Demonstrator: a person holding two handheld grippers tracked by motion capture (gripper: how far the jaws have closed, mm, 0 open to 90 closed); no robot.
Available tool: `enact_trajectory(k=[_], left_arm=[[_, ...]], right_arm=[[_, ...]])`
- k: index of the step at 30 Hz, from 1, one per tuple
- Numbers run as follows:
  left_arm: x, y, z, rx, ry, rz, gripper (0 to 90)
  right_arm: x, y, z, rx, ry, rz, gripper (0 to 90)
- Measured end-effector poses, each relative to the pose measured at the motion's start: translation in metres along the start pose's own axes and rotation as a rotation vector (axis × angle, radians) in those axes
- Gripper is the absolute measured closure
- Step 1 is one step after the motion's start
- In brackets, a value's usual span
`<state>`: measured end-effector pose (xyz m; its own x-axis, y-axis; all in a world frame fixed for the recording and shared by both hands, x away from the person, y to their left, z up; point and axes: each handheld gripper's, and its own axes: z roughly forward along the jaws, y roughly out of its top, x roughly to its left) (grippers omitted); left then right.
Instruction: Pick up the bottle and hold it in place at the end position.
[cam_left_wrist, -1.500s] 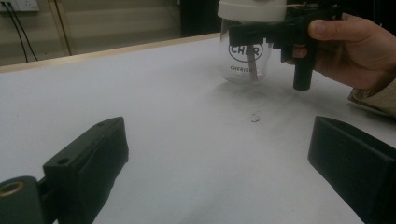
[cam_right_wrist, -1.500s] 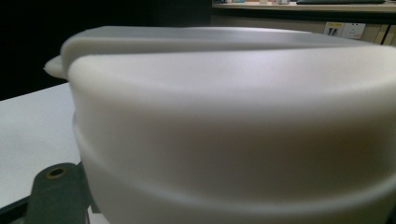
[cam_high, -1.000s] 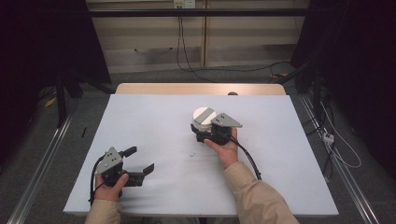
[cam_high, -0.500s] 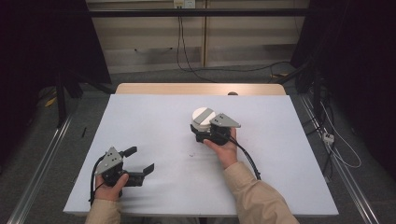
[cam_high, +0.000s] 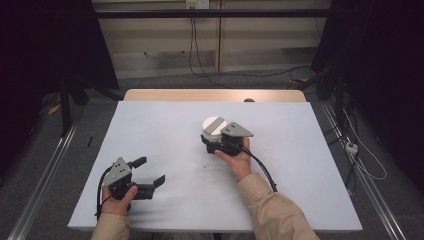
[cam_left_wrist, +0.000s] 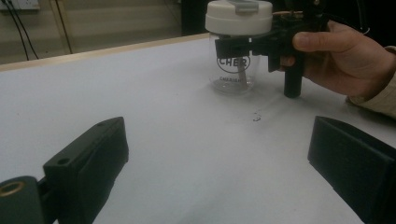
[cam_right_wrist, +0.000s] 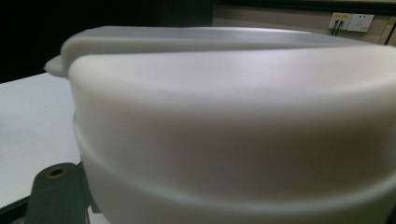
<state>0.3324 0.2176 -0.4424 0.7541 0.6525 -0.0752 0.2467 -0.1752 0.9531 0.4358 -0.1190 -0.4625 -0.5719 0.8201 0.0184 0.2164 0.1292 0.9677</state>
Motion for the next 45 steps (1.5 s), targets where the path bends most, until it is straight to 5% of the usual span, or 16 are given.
enact_trajectory(k=[20,45], left_arm=[[-0.001,0.001,0.001,-0.011,-0.004,0.003,4.6],[-0.011,0.017,0.029,-0.016,-0.037,-0.003,4.9]], right_arm=[[0.002,0.002,0.005,0.026,0.032,-0.032,18.5],[-0.002,0.004,-0.005,0.098,0.066,-0.022,17.6]])
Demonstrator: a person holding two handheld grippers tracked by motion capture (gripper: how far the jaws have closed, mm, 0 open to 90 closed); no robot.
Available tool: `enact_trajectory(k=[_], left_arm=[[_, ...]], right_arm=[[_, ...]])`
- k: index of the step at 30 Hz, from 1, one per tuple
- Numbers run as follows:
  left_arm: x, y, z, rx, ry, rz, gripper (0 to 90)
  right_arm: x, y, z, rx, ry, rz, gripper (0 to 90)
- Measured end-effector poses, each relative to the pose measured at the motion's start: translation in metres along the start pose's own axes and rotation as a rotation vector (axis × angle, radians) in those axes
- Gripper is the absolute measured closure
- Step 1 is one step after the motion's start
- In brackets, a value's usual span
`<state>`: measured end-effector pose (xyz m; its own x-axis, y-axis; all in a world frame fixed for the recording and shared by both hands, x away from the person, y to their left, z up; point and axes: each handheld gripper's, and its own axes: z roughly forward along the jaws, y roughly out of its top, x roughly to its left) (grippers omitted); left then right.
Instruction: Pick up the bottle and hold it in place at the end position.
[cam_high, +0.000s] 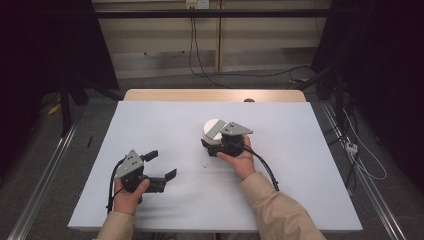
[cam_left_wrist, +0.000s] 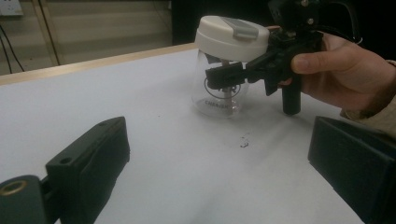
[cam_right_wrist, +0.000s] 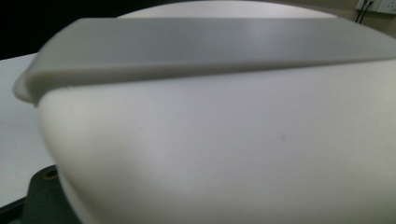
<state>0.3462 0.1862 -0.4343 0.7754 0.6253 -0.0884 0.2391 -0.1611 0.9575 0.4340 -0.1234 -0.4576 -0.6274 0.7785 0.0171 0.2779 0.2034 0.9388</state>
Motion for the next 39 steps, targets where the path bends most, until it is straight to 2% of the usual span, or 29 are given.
enact_trajectory(k=[10,17,27,39], left_arm=[[0.000,0.000,0.002,0.005,0.000,0.003,5.0],[0.001,0.000,0.003,0.008,0.000,0.001,4.9],[0.001,0.002,0.005,0.009,0.005,-0.004,5.1],[-0.004,0.010,0.018,0.024,0.008,-0.015,5.3]], right_arm=[[0.000,-0.001,0.002,0.009,0.009,0.020,17.0],[-0.001,-0.004,0.002,0.046,0.010,0.029,14.7],[0.000,-0.004,0.000,0.067,0.010,-0.008,17.9],[0.002,-0.004,0.000,0.065,0.004,-0.009,18.2]])
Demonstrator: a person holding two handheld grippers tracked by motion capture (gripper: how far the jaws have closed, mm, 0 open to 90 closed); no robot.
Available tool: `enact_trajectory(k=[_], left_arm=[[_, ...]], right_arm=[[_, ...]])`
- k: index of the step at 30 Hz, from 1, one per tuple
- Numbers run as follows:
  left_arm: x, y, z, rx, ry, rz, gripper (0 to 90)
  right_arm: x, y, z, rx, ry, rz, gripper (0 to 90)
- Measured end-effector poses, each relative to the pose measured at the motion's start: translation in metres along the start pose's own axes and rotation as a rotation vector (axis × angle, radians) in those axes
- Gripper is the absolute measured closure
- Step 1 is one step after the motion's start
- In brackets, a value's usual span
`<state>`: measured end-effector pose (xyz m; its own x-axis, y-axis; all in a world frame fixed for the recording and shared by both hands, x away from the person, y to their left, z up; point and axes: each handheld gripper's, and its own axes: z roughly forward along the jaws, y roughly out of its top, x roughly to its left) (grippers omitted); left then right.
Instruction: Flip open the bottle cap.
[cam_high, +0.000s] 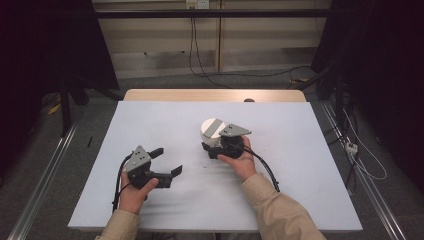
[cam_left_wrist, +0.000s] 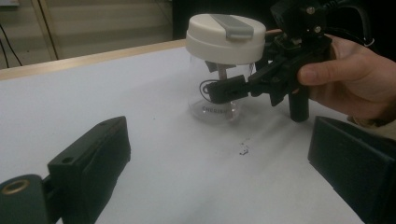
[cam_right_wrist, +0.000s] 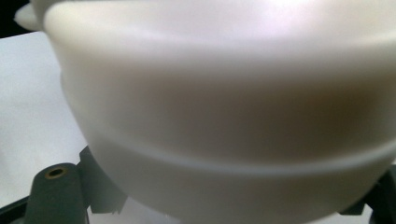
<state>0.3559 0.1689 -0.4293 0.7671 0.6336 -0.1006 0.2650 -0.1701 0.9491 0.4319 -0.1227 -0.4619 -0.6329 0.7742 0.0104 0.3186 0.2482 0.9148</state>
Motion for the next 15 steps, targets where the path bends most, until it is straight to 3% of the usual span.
enact_trajectory(k=[5,9,15], left_arm=[[0.000,0.005,0.004,-0.002,0.004,-0.016,5.9],[0.000,0.010,0.010,0.001,0.010,-0.030,12.5],[0.001,0.018,0.020,0.013,0.024,-0.046,31.2]], right_arm=[[-0.001,0.000,0.000,0.002,0.003,0.002,18.2],[0.000,0.000,0.000,0.000,0.002,0.000,18.2],[-0.001,0.000,-0.001,0.004,0.003,0.004,18.3]])
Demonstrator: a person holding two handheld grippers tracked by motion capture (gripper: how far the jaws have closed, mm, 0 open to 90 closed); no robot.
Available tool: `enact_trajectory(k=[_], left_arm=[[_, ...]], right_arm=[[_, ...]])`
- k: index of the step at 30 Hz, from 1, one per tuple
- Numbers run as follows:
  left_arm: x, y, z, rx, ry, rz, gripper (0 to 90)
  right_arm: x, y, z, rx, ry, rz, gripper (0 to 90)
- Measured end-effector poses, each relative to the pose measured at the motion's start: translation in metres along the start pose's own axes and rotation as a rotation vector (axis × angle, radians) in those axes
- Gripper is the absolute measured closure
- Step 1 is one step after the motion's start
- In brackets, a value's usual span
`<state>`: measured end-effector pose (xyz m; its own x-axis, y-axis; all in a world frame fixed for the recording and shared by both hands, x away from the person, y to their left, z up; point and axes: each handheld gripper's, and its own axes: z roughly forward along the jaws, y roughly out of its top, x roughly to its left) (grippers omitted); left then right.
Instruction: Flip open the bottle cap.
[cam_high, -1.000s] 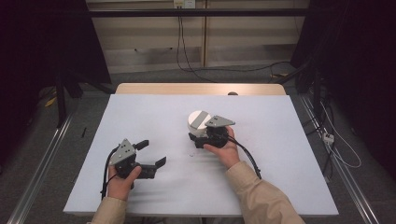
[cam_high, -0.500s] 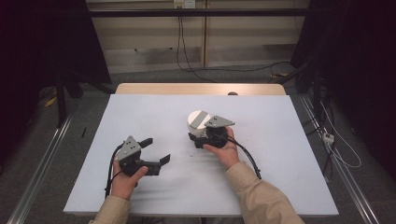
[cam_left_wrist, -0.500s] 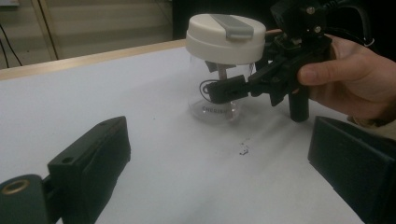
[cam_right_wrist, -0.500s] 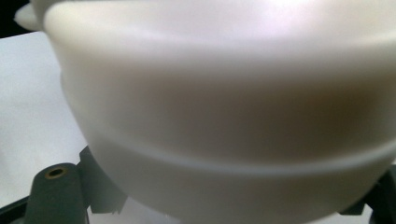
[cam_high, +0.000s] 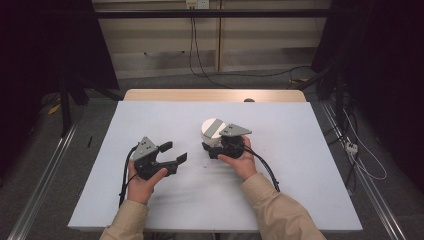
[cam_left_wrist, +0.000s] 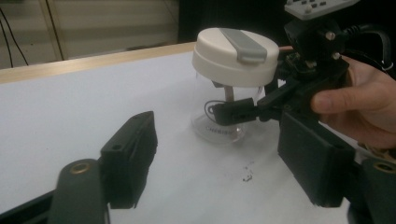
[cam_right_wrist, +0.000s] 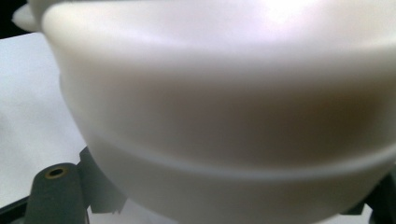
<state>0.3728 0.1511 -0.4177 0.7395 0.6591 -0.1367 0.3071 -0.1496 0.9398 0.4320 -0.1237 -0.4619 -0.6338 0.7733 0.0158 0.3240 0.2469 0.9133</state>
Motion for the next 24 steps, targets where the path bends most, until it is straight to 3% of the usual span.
enact_trajectory(k=[4,8,11,12,13,24], left_arm=[[-0.001,0.006,0.007,0.029,-0.002,0.000,37.7],[-0.003,0.012,0.017,0.069,-0.018,-0.015,55.0],[-0.006,0.016,0.026,0.100,-0.030,0.002,68.3],[-0.007,0.017,0.029,0.103,-0.036,0.007,68.3],[-0.007,0.018,0.031,0.102,-0.046,0.001,75.5],[-0.010,0.024,0.054,0.156,-0.065,-0.025,89.3]], right_arm=[[0.000,0.000,0.000,0.000,-0.001,-0.001,18.3],[0.000,0.000,0.000,0.000,-0.001,-0.002,18.3],[0.001,0.000,0.000,-0.001,-0.004,-0.005,18.3],[0.001,0.000,0.000,-0.001,-0.004,-0.005,18.3],[0.001,0.000,0.000,0.000,-0.007,-0.002,18.3],[0.001,0.000,0.000,0.000,-0.007,-0.002,18.3]])
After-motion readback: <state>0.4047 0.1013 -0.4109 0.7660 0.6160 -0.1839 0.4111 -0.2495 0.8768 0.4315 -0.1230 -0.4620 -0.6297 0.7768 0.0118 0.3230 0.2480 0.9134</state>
